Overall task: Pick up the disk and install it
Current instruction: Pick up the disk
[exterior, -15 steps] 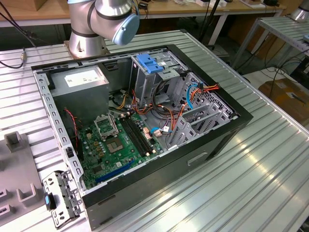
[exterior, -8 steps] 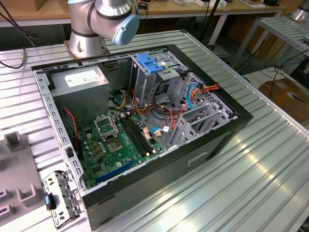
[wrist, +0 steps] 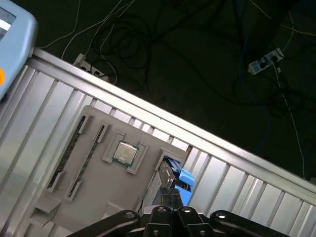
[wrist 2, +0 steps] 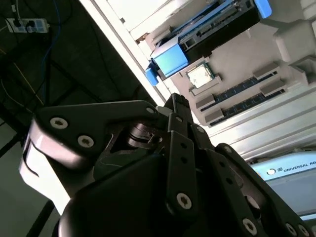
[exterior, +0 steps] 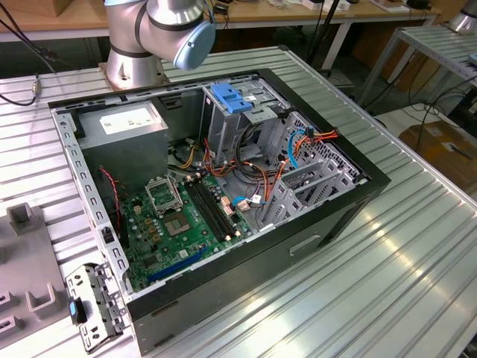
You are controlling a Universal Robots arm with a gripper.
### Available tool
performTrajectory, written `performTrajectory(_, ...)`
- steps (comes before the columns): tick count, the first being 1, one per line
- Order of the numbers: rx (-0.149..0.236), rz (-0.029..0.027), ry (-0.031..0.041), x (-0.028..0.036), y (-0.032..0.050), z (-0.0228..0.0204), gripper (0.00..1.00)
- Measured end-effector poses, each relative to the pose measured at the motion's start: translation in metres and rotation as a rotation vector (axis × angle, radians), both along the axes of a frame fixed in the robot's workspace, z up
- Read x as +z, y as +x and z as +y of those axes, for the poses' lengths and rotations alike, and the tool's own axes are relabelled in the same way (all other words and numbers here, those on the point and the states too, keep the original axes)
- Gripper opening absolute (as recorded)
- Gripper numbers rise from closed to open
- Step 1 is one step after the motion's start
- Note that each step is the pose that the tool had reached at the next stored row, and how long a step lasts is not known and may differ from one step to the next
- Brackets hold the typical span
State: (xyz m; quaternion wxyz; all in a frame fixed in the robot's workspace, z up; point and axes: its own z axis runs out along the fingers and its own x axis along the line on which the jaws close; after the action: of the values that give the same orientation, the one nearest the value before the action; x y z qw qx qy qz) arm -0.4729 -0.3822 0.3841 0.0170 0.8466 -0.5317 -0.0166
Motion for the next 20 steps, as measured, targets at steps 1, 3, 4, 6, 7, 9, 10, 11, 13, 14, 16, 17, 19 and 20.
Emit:
performTrajectory(1, -0.01, 0.0001, 0.0, 0.0, 0.0, 0.0, 0.11)
performTrajectory(3, -0.042, 0.0001, 0.0, -0.0002, 0.0, 0.0001, 0.11)
performTrajectory(4, -0.076, -0.0001, 0.0001, -0.0006, 0.0, 0.0, 0.11)
performTrajectory(6, -0.11, 0.0, 0.0, -0.0008, 0.0, 0.0, 0.11)
performTrajectory(7, -0.111, 0.0, 0.0, -0.0008, 0.0, 0.0, 0.11)
performTrajectory(9, -0.111, -0.0001, 0.0001, -0.0008, 0.0, 0.0, 0.11)
performTrajectory(10, -0.111, -0.0001, 0.0001, -0.0008, 0.0, 0.0, 0.11)
performTrajectory(11, -0.111, -0.0001, 0.0001, -0.0008, 0.0, 0.0, 0.11)
performTrajectory(13, -0.112, 0.0, 0.0001, -0.0008, 0.0, 0.0, 0.17)
performTrajectory(14, -0.112, 0.0, 0.0, -0.0008, 0.0, 0.0, 0.24)
performTrajectory(16, -0.114, -0.0001, -0.0001, -0.001, 0.0, 0.0, 0.24)
performTrajectory(17, -0.13, -0.0002, 0.0001, -0.0022, 0.0001, 0.0, 0.29)
performTrajectory(19, -0.179, 0.0, -0.0001, -0.0052, 0.0001, 0.0, 0.42)
performTrajectory(20, -0.216, -0.0001, -0.0001, -0.0076, 0.0001, 0.0, 0.42)
